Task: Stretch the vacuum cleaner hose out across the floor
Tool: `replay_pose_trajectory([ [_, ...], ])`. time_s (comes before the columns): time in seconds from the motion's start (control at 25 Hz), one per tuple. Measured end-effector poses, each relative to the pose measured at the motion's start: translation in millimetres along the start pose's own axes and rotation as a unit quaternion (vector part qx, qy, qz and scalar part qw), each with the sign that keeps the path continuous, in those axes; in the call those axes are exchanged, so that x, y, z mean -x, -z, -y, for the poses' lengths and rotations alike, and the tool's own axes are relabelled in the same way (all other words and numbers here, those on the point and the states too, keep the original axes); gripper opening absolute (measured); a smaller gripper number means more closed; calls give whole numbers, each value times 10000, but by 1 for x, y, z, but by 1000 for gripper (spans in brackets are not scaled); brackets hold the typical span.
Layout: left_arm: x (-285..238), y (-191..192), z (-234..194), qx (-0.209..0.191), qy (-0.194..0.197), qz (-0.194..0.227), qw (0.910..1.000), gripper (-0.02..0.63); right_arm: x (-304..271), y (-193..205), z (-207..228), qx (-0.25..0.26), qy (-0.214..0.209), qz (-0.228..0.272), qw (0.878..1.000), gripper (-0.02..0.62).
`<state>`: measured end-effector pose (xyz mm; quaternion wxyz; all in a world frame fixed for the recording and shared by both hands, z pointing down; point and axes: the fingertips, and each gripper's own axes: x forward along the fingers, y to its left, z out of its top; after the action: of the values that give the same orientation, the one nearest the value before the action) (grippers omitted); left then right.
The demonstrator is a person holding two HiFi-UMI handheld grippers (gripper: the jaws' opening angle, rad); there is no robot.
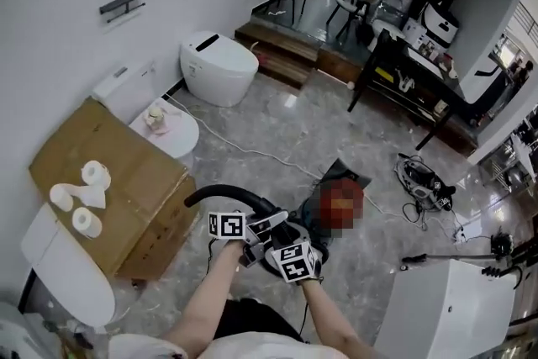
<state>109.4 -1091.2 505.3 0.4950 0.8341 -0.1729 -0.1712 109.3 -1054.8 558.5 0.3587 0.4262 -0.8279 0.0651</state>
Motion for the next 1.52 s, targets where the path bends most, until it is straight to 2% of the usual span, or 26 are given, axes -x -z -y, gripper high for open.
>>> replay_pose_trajectory([
  [0.28, -8, 27, 61, -508, -20, -369, 9980, 206, 56, 1, -4, -379, 187, 478, 9980, 147],
  [0.56, -23, 62, 81, -636, -35, -606, 9961, 206, 87, 22, 0, -557, 244, 658, 9960, 149],
  [0.84, -37, 96, 81, -389, -131, -808, 9959, 206, 106, 45, 8, -666, 191, 607, 9958, 149],
  [1.0, -42, 99, 83, -473, -238, -775, 9956, 206, 107, 49, 9, -650, 92, 709, 9953, 149],
  [1.16, -39, 106, 67, -273, -344, -800, 9958, 206, 98, 59, 7, -642, -26, 717, 9954, 148],
  [1.4, -47, 107, 51, -304, -572, -922, 9936, 206, 84, 66, 12, -818, -132, 769, 9936, 149],
  [1.52, -50, 110, 42, -226, -566, -948, 9936, 206, 76, 73, 14, -829, -118, 713, 9939, 149],
])
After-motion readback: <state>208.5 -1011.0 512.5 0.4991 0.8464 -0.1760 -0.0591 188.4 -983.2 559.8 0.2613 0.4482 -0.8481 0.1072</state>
